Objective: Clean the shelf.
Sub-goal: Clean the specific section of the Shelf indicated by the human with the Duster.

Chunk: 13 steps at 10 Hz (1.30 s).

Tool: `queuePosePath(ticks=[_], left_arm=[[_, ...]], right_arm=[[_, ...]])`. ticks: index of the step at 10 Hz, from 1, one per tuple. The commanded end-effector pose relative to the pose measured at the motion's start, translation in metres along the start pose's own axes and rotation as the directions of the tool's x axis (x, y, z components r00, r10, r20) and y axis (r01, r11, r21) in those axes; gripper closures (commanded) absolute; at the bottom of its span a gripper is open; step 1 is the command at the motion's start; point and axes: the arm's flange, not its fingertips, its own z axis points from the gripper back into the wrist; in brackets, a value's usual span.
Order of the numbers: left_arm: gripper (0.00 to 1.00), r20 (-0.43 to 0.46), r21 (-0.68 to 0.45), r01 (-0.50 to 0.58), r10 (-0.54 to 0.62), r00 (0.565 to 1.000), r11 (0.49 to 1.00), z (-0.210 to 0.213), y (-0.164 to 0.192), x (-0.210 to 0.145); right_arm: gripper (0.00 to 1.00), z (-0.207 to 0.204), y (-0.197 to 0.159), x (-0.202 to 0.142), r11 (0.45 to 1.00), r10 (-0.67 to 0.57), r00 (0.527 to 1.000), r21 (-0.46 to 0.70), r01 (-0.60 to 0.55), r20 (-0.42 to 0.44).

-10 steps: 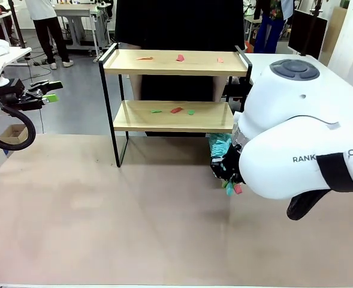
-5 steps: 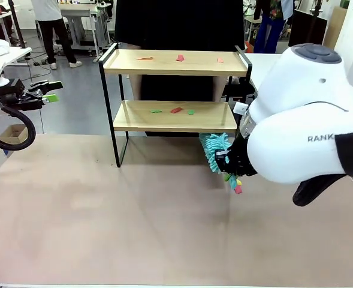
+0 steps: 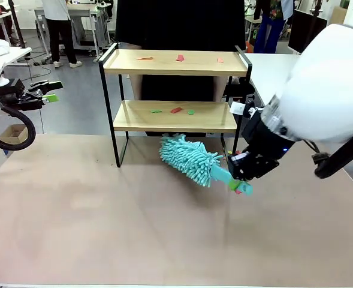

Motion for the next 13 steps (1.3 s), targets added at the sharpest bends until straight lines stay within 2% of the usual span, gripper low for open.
queuePosePath(ticks=[1, 5, 8, 10, 11, 13], left_arm=[[0.00, 0.002, 0.002, 0.010, -0.010, 1.000, 1.000, 0.000, -0.001, 0.003], [0.00, 0.002, 0.002, 0.010, -0.010, 1.000, 1.000, 0.000, -0.001, 0.003], [0.00, 0.002, 0.002, 0.010, -0.010, 1.000, 1.000, 0.000, -0.001, 0.003], [0.00, 0.002, 0.002, 0.010, -0.010, 1.000, 1.000, 0.000, -0.001, 0.003], [0.00, 0.002, 0.002, 0.010, -0.010, 1.000, 1.000, 0.000, -0.001, 0.003], [0.00, 0.002, 0.002, 0.010, -0.010, 1.000, 1.000, 0.000, -0.001, 0.003]], right_arm=[[0.87, 0.006, -0.018, -0.037, 0.975, 0.196, 0.979, 0.122, -0.187, -0.063], [0.87, 0.043, -0.008, -0.082, 0.919, 0.386, 0.904, 0.158, -0.360, -0.186], [0.87, 0.085, -0.015, -0.124, 0.909, 0.416, 0.875, 0.146, -0.391, -0.249], [0.87, 0.111, -0.024, -0.147, 0.922, 0.385, 0.882, 0.063, -0.383, -0.273], [0.87, 0.107, -0.023, -0.148, 0.918, 0.378, 0.866, 0.016, -0.395, -0.326], [0.87, 0.107, -0.026, -0.148, 0.925, 0.358, 0.889, -0.016, -0.378, -0.286]])
